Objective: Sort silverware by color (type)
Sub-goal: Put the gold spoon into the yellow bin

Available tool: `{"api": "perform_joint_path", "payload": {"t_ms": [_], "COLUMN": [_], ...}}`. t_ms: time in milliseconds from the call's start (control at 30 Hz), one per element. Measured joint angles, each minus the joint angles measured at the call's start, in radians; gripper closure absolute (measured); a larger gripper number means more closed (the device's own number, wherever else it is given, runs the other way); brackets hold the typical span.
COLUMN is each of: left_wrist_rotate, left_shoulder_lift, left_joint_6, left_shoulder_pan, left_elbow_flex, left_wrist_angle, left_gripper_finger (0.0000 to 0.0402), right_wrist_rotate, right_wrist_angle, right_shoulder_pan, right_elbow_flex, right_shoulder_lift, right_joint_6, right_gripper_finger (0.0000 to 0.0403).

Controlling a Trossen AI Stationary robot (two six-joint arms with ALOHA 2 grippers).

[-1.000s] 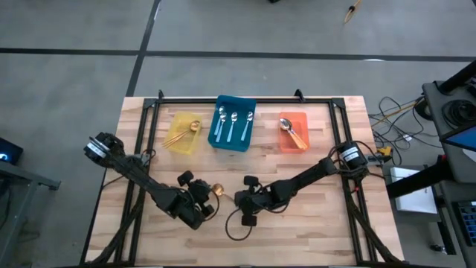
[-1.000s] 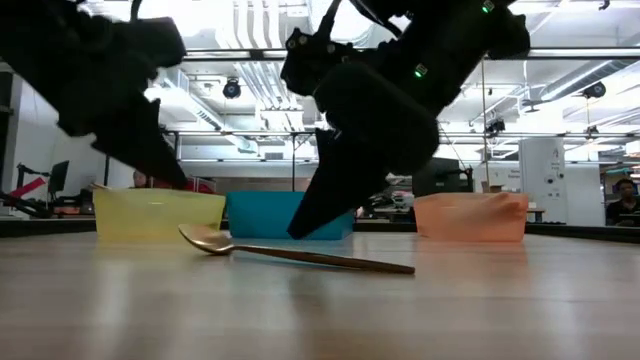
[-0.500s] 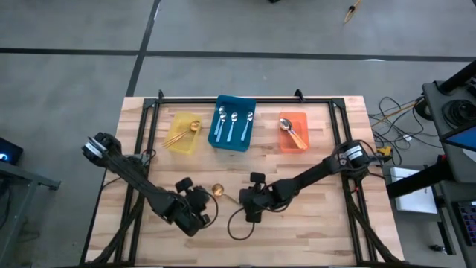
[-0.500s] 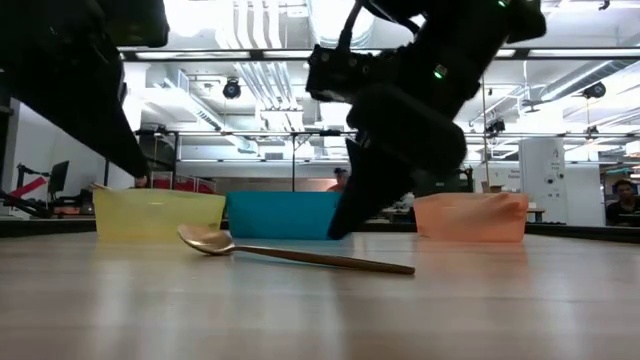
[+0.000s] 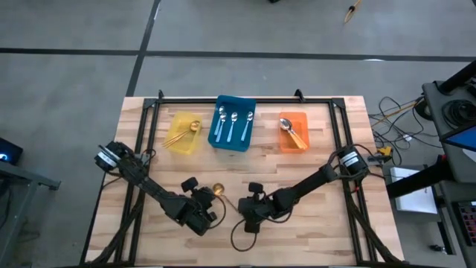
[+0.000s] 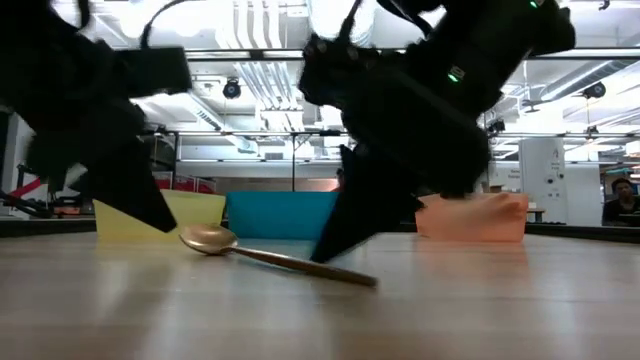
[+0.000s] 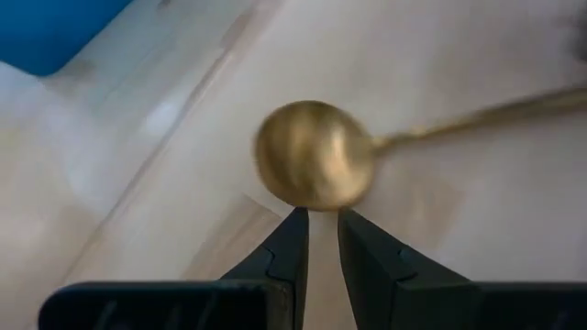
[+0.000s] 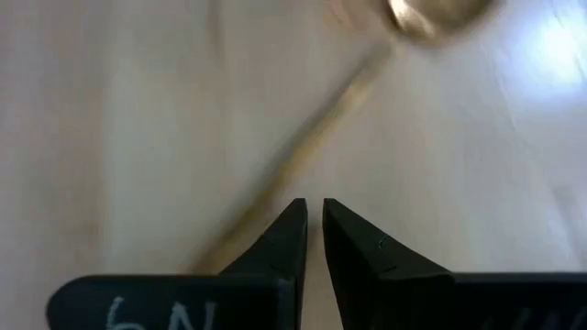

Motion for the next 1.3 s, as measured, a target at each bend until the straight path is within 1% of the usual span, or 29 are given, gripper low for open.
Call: {"api": "perform_joint_path", "payload": {"t_ms": [233, 367, 433, 533, 600, 700, 733, 767, 900, 967, 1033, 1100, 1200, 1300], "left_wrist_rotate": [-0.045, -0.038, -0.002, 0.070, 0.107, 0.168, 0.186, 0.203, 0.239, 0.240, 0.240, 0.240, 0.238, 0.238], "left_shoulder_lift": [0.013, -0.018, -0.033, -0.052, -0.055, -0.049, -0.042, -0.037, -0.010, 0.004, 0.017, 0.024, 0.027, 0.026], "left_joint_6": [0.011, 0.008, -0.006, -0.064, -0.119, -0.214, -0.242, -0.275, -0.399, -0.426, -0.427, -0.428, -0.419, -0.399], "left_shoulder_pan": [0.065, 0.068, 0.063, 0.059, 0.058, 0.058, 0.058, 0.054, 0.042, 0.040, 0.038, 0.038, 0.038, 0.035], "left_elbow_flex": [0.000, 0.002, 0.011, 0.042, 0.075, 0.128, 0.148, 0.166, 0.223, 0.241, 0.253, 0.253, 0.250, 0.248], "left_wrist_angle": [-0.013, -0.042, -0.060, -0.057, -0.056, -0.056, -0.054, -0.047, -0.057, -0.068, -0.075, -0.097, -0.093, -0.120], "left_gripper_finger": [0.0357, 0.0357, 0.0357, 0.0357, 0.0357, 0.0357, 0.0357, 0.0357, 0.0357, 0.0357, 0.0357, 0.0357, 0.0357, 0.0357], "right_wrist_rotate": [0.001, 0.008, 0.008, 0.019, 0.085, 0.226, 0.260, 0.271, 0.253, 0.192, 0.126, 0.071, 0.031, 0.026], "right_wrist_angle": [0.199, 0.214, 0.182, 0.081, -0.020, -0.126, -0.149, -0.149, -0.044, 0.056, 0.150, 0.283, 0.424, 0.486], "right_shoulder_pan": [0.002, 0.002, 0.001, -0.001, -0.002, -0.003, -0.003, -0.004, -0.004, -0.003, -0.003, -0.003, -0.003, -0.003], "right_elbow_flex": [0.001, 0.004, 0.004, 0.005, 0.006, -0.006, -0.018, -0.032, -0.110, -0.152, -0.196, -0.240, -0.291, -0.306], "right_shoulder_lift": [0.008, 0.004, -0.010, -0.044, -0.068, -0.092, -0.103, -0.113, -0.140, -0.140, -0.139, -0.137, -0.129, -0.116], "right_joint_6": [-0.016, -0.092, -0.119, -0.149, -0.163, -0.170, -0.170, -0.170, -0.168, -0.167, -0.163, -0.136, -0.094, -0.057], "right_gripper_finger": [0.0372, 0.0372, 0.0372, 0.0372, 0.0372, 0.0372, 0.0372, 0.0372, 0.0372, 0.0372, 0.0372, 0.0372, 0.0372, 0.0372]}}
